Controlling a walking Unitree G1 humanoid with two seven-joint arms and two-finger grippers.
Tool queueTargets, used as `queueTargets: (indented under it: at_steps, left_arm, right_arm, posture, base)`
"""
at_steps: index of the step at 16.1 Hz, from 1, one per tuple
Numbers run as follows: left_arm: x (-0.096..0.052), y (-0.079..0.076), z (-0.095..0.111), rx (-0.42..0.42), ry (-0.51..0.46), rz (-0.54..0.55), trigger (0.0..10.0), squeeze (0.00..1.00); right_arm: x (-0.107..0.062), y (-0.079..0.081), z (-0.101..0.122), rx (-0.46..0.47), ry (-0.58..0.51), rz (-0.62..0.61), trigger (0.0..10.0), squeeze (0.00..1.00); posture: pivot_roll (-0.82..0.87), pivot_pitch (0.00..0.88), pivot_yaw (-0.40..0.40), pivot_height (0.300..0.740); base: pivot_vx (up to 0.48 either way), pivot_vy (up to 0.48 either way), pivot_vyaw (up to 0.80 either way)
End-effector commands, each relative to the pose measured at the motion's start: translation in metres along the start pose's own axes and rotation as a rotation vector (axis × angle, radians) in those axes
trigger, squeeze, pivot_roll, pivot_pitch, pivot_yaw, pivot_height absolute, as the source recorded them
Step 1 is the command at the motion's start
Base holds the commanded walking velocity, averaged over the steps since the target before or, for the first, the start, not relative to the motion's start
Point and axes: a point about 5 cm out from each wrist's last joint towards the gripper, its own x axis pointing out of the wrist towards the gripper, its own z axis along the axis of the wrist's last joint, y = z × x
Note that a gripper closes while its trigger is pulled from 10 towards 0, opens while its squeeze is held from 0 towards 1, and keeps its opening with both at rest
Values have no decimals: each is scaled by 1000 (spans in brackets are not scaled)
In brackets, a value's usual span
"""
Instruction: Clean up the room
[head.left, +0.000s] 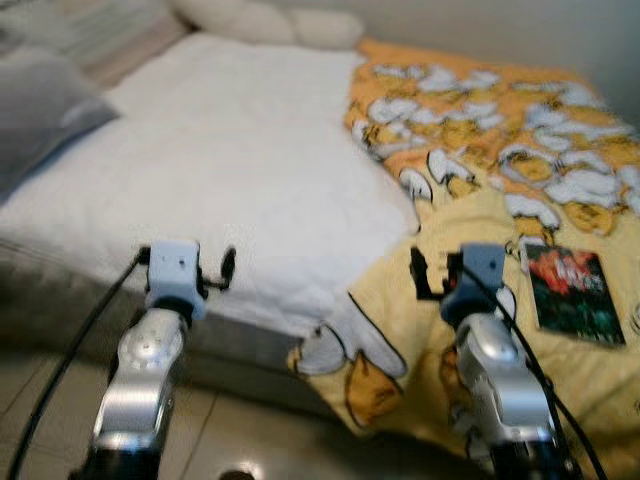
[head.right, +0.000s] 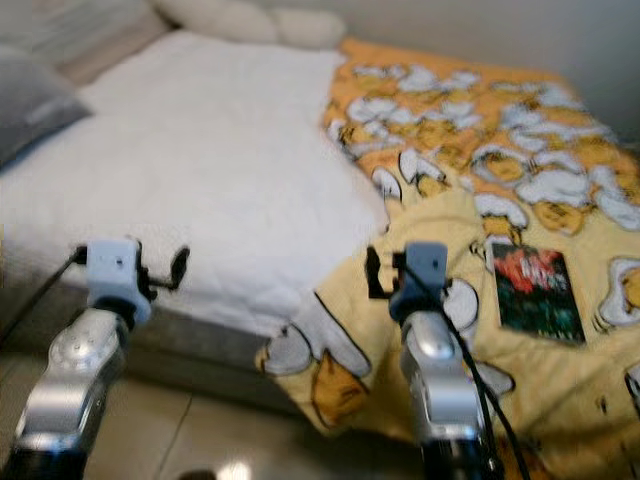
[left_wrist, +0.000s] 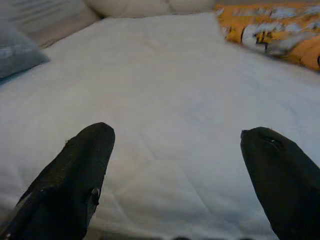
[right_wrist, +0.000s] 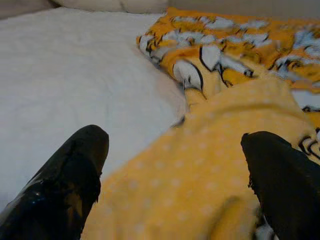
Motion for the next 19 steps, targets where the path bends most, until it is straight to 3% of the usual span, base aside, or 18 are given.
queueTargets:
  at_steps: [1,14,19]
  left_arm:
    - [1,0,3,15,-8,-6,10000,1000]
    - [4,3,7,76,-22,-21,10000,1000]
    - [6,6,11,104,-27,-30,10000,1000]
  right_arm:
    - [1,-2,3,4,-10,-13,10000,1000]
    - [-1,6,-7,15,22,22,10000,1000]
    - [-1,17,-9,23,32,78,10000,1000]
  posture:
    - [55,0,-18,740]
    - [64,0,1,740]
    - [74,0,18,740]
  base:
    - [0,-480,400]
    - [0,-480,0]
    - [0,-480,788]
